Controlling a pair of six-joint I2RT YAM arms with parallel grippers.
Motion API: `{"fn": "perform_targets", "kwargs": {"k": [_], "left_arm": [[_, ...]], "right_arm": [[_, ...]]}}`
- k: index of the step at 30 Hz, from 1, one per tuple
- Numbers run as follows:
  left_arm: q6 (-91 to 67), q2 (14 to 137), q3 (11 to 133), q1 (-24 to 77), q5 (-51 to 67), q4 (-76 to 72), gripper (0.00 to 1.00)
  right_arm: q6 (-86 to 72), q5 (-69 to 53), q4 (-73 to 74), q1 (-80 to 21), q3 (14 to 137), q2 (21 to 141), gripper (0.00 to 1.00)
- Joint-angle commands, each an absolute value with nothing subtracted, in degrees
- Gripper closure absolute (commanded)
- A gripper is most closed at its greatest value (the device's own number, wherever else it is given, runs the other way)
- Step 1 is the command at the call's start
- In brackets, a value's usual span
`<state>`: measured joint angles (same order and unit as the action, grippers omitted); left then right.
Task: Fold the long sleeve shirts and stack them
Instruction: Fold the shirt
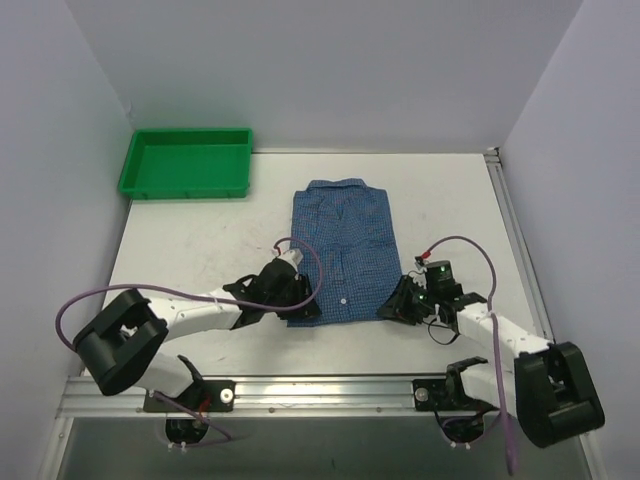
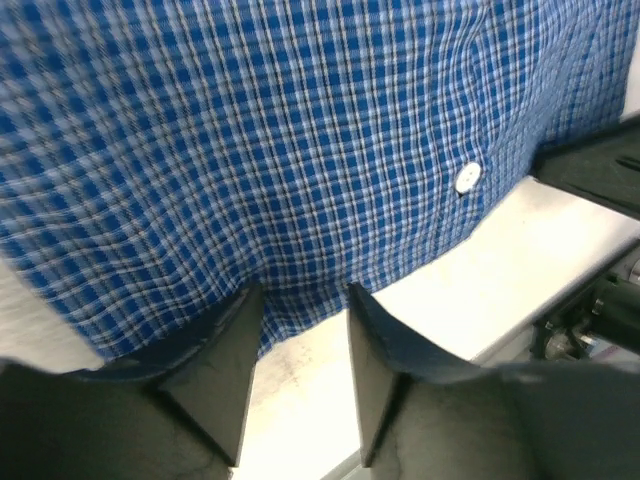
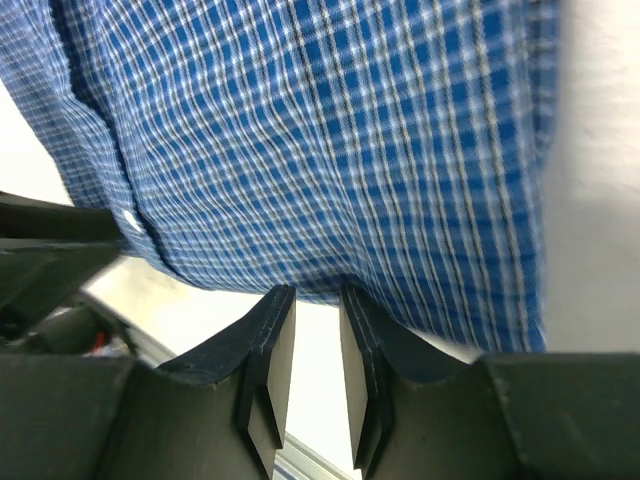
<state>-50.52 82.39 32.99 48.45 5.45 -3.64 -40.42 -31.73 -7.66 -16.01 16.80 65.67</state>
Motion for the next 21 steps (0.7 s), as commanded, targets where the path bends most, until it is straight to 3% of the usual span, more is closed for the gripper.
{"fn": "perform_targets", "kwargs": {"k": [1, 5, 8, 14, 21], "left_arm": [[-46.1, 77.4, 37.4, 47.8, -2.8, 3.0, 0.46], [-35.7, 76.9, 50.4, 42.5, -6.1, 10.9, 0.19], [-29.9, 82.2, 58.1, 37.9, -5.9, 12.8, 0.08], [-20.9, 100.1, 77.3, 34.2, -6.2, 15.8, 0.12], [-17.0, 118.0, 89.1, 33.9, -7.5, 16.7, 0.32]], "right_arm": [[-35.2, -25.7, 5.1, -15.7, 20.3, 60.0, 0.74], [-32.8, -20.7, 13.1, -16.1, 25.7, 54.5, 0.70], [-32.8, -18.6, 15.8, -17.2, 29.3, 53.8, 0.66], [-35.7, -13.0, 16.2, -25.4, 34.2, 58.0, 0.60], [-38.7, -11.7, 12.1, -32.1, 36.7, 65.3, 0.61]]}}
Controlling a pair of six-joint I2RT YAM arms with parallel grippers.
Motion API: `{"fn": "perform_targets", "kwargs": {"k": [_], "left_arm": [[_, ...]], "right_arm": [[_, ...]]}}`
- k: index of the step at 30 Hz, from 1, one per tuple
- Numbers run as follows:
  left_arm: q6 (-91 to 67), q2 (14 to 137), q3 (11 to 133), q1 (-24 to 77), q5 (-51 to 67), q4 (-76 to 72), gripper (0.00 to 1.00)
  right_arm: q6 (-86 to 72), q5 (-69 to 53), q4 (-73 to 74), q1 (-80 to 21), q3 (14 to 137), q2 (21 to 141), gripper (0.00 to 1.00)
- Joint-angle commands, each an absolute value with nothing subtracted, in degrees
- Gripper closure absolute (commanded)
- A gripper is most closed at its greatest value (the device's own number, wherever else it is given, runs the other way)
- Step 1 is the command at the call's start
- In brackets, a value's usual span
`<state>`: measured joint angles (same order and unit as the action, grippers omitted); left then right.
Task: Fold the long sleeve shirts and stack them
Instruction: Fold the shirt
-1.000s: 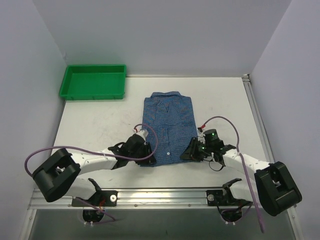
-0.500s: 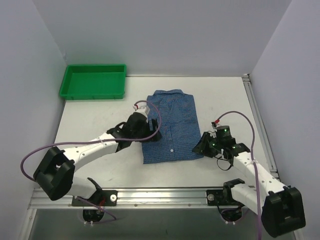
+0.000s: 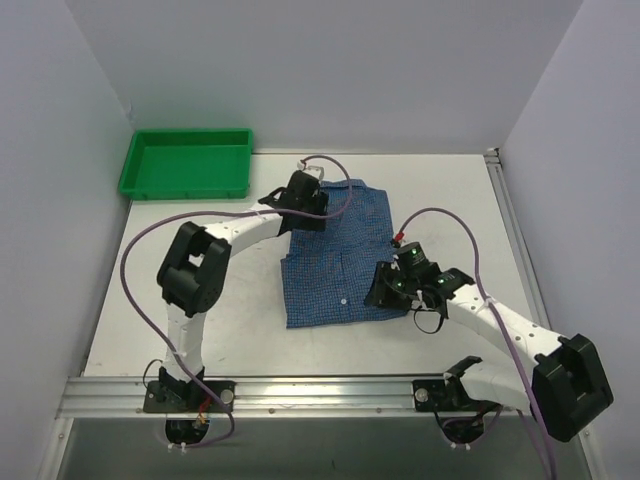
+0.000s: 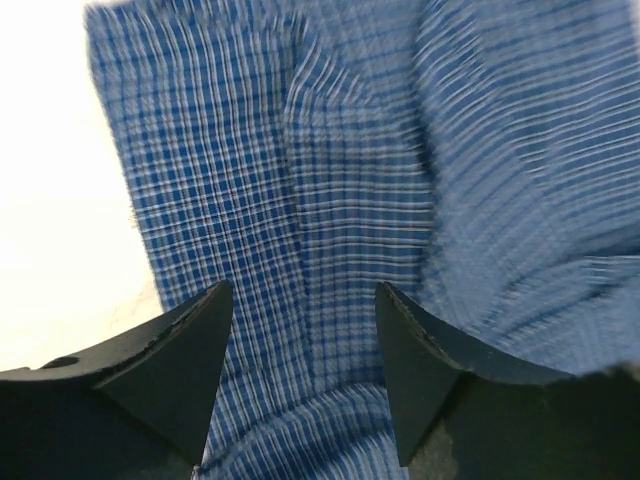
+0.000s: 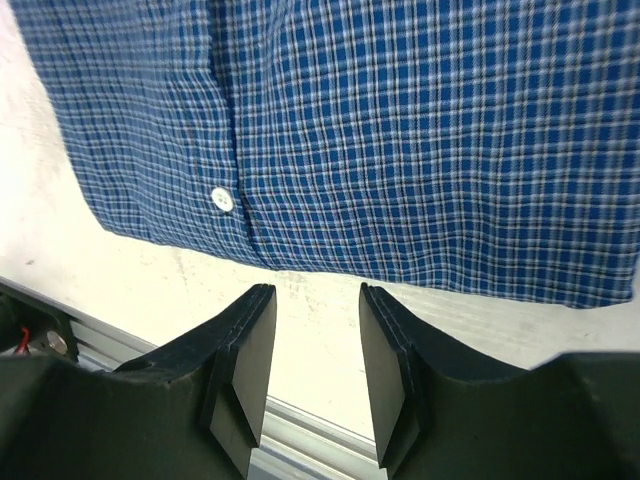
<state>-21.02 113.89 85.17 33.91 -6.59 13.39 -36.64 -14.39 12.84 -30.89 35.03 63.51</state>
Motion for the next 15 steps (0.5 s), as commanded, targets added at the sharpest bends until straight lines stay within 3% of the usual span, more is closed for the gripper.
{"fn": "perform_targets", "kwargs": {"k": [1, 6, 8, 11, 15], "left_arm": [[-17.0, 119.2, 89.7, 33.8, -7.5, 16.9, 0.35], [-20.2, 123.0, 89.4, 32.1, -8.0, 17.8, 0.43], [-24.6, 122.5, 86.9, 31.0, -8.2, 17.3, 0.53], [-32.0, 118.2, 76.2, 29.8, -8.2, 17.1, 0.57], [-41.8, 110.6, 61.9, 28.8, -5.8, 15.9, 0.59]], "right_arm": [[-38.9, -11.8, 11.6, -32.3, 36.7, 66.1, 0.61], [-37.7, -10.6, 9.6, -32.1, 37.2, 73.7, 0.64], [-36.0, -9.8, 9.1, -31.6, 37.4, 77.1, 0.69], [-31.7, -9.2, 9.1, -29.7, 39.3, 82.0, 0.78], [-27.6, -9.5, 10.0, -24.6, 42.9, 86.0, 0.78]]}}
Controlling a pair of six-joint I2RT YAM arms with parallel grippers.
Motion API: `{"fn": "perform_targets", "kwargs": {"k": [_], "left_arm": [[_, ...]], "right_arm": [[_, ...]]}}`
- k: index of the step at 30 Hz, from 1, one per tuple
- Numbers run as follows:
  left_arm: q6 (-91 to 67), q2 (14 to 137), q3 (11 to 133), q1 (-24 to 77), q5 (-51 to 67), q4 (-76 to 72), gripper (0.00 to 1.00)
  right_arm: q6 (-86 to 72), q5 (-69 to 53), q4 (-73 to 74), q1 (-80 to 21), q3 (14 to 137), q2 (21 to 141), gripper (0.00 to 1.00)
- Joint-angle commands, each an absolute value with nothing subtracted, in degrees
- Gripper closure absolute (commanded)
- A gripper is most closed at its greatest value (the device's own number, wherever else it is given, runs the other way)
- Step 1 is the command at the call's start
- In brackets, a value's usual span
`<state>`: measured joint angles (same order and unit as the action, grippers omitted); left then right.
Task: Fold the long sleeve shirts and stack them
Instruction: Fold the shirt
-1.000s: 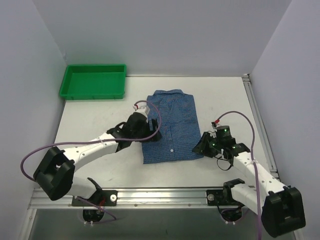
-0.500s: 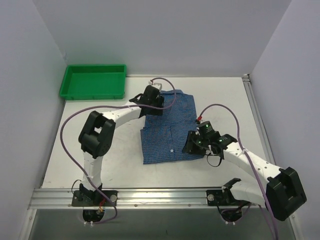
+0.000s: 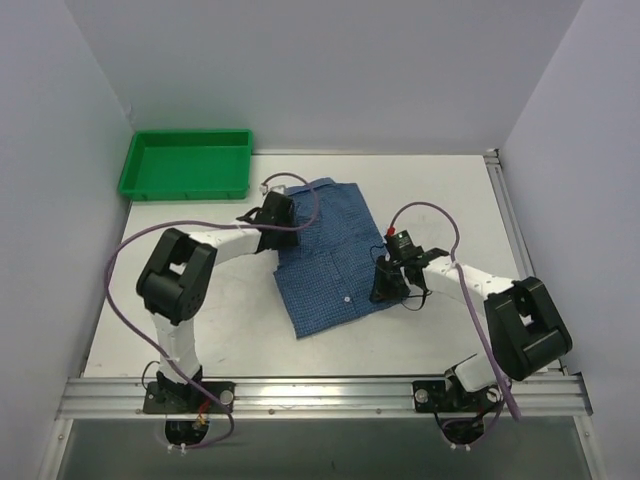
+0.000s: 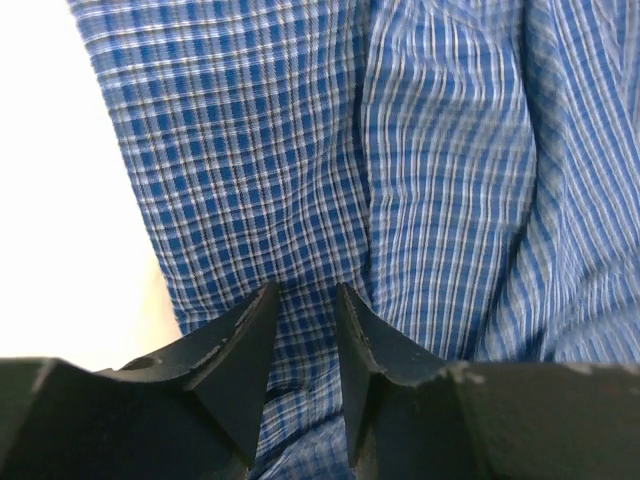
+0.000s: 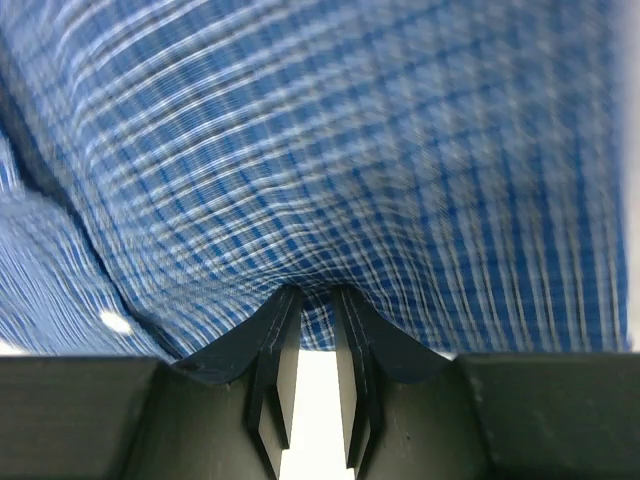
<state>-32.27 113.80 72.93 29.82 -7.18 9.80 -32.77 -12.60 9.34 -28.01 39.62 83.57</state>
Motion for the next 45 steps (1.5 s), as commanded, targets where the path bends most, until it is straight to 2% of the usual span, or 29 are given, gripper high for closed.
{"fn": "perform_targets", "kwargs": {"k": [1, 9, 12, 15, 18, 20, 22, 26, 33, 36, 37, 41, 45], "left_arm": [[-45.4, 108.7, 58.9, 28.9, -5.5, 14.3, 0.59], [-59.1, 84.8, 33.1, 32.5, 0.0, 9.0, 0.57], [-65.1, 75.8, 25.9, 37.9, 0.0, 6.2, 0.50], [-65.7, 68.5, 26.1, 41.5, -1.6, 8.2, 0.41], [-62.4, 63.2, 30.2, 43.8, -4.3, 15.5, 0.30], [-59.7, 60.7, 31.9, 44.3, -5.1, 19.2, 0.27], [-57.8, 60.0, 33.8, 44.5, -4.7, 21.2, 0.27], [-56.9, 61.9, 36.0, 47.6, -1.0, 20.4, 0.27], [-55.6, 72.4, 39.5, 52.1, 1.8, 12.9, 0.34], [-55.3, 76.9, 40.3, 52.0, 1.0, 13.2, 0.44], [-55.2, 77.9, 40.2, 52.0, 1.0, 13.1, 0.51], [-54.3, 82.5, 40.2, 51.9, -1.0, 15.2, 0.67], [-54.1, 84.3, 38.3, 51.2, -2.7, 16.1, 0.79]], "right_arm": [[-26.7, -9.6, 10.5, -22.2, 43.7, 87.4, 0.78], [-19.2, -8.4, 14.4, -17.2, 61.9, 97.8, 0.78], [-17.9, -9.8, 16.1, -17.2, 71.5, 103.6, 0.78], [-17.8, -11.2, 18.6, -17.6, 77.9, 105.5, 0.77], [-16.8, -12.2, 19.3, -20.0, 76.5, 100.5, 0.74], [-16.5, -11.4, 19.6, -21.7, 74.0, 95.1, 0.65], [-17.3, -11.1, 19.8, -24.2, 68.3, 89.5, 0.57], [-23.0, -10.0, 19.1, -28.8, 58.2, 81.8, 0.53], [-29.3, -10.9, 14.3, -31.6, 44.9, 73.3, 0.53], [-29.6, -11.0, 13.1, -31.5, 41.8, 73.2, 0.53], [-29.6, -10.7, 12.8, -31.4, 41.1, 73.6, 0.53], [-29.1, -9.3, 11.0, -29.8, 38.7, 76.0, 0.54], [-28.9, -11.0, 7.6, -26.1, 37.7, 79.5, 0.55]]}}
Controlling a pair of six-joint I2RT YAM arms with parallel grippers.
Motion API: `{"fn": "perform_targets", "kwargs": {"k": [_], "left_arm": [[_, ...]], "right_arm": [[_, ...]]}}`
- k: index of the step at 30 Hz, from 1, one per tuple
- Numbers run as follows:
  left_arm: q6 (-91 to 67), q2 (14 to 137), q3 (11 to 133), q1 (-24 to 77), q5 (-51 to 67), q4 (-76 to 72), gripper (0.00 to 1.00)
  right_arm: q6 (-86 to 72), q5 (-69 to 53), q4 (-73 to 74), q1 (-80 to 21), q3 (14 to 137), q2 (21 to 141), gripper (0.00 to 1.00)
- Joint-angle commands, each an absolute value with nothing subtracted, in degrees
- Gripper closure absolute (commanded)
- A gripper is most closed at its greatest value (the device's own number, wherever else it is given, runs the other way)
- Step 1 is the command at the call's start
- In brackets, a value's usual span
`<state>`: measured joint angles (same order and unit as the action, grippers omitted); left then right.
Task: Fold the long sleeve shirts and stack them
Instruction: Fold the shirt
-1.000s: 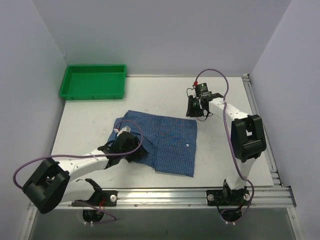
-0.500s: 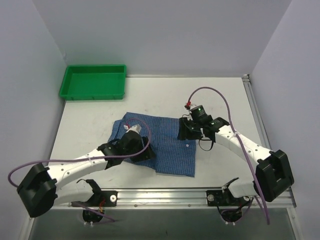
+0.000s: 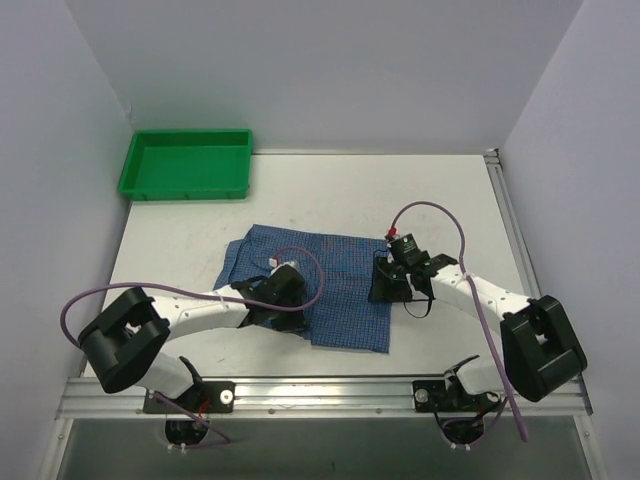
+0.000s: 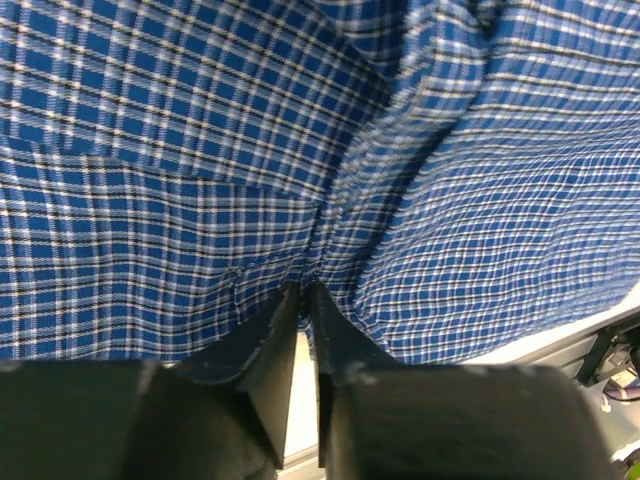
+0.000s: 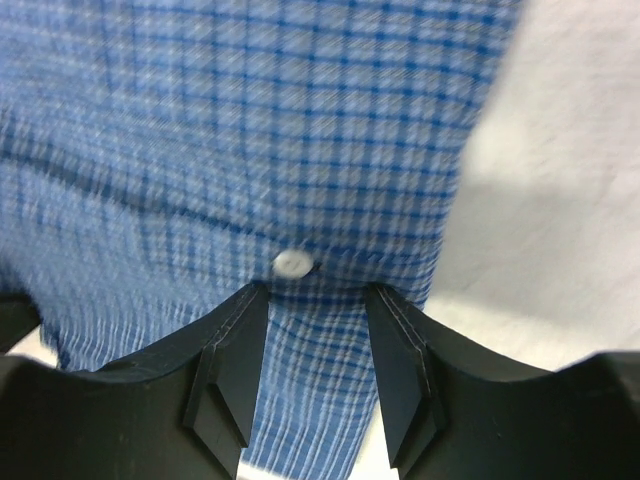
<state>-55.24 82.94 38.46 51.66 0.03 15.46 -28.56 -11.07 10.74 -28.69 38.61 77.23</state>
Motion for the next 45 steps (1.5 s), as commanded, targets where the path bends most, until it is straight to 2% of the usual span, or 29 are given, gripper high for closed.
{"fn": "perform_targets", "kwargs": {"k": [1, 5, 8, 12, 15, 16, 17, 19, 20, 24, 30, 33, 35, 38, 45], "left_arm": [[-54.1, 85.2, 38.1, 51.1, -2.9, 15.8, 0.81], [-54.1, 87.9, 37.9, 50.3, -3.7, 14.7, 0.84], [-52.8, 89.6, 40.2, 49.5, -3.5, 14.4, 0.75], [-48.7, 87.6, 46.0, 48.5, -7.5, 19.9, 0.58], [-43.9, 83.1, 50.3, 49.7, -11.2, 22.9, 0.37], [-42.3, 81.0, 52.3, 50.3, -13.7, 23.5, 0.24], [-39.3, 80.0, 53.3, 51.2, -15.4, 24.8, 0.16], [-36.2, 78.5, 55.3, 54.5, -18.9, 25.7, 0.04], [-34.7, 78.1, 57.0, 55.8, -20.1, 25.9, 0.03], [-24.9, 79.8, 60.9, 64.2, -26.4, 25.2, 0.03], [-15.0, 92.3, 69.4, 74.5, -29.6, 22.0, 0.05], [-12.7, 97.2, 72.9, 77.0, -30.6, 20.9, 0.06], [-11.6, 101.7, 75.7, 77.9, -31.1, 20.2, 0.07], [-10.5, 106.5, 78.2, 78.5, -31.7, 19.3, 0.08], [-10.5, 114.9, 83.0, 79.2, -29.9, 18.8, 0.13]], "right_arm": [[-28.6, -11.2, 6.9, -25.7, 38.0, 80.3, 0.56], [-25.9, -11.1, 5.9, -23.9, 41.0, 85.3, 0.56], [-24.8, -11.2, 6.1, -22.8, 45.7, 89.5, 0.56], [-24.3, -12.2, 7.8, -22.0, 49.5, 88.3, 0.56], [-24.6, -12.2, 9.7, -21.1, 49.1, 82.6, 0.55], [-25.0, -12.1, 10.8, -20.6, 48.7, 81.0, 0.55], [-25.4, -12.3, 11.6, -18.6, 47.6, 77.8, 0.54], [-26.9, -12.7, 14.0, -16.0, 46.2, 74.4, 0.49], [-27.2, -13.1, 14.8, -12.7, 44.7, 72.6, 0.46], [-29.0, -20.0, 17.9, -2.8, 40.8, 62.1, 0.33], [-32.1, -31.8, 20.9, 8.8, 36.2, 55.5, 0.28], [-34.3, -33.5, 21.1, 9.6, 34.6, 55.8, 0.25], [-35.2, -32.7, 21.1, 10.0, 33.1, 55.5, 0.14], [-35.2, -31.3, 21.0, 10.3, 32.3, 54.8, 0.07], [-35.2, -29.8, 20.7, 10.5, 30.6, 54.8, 0.06]]}}
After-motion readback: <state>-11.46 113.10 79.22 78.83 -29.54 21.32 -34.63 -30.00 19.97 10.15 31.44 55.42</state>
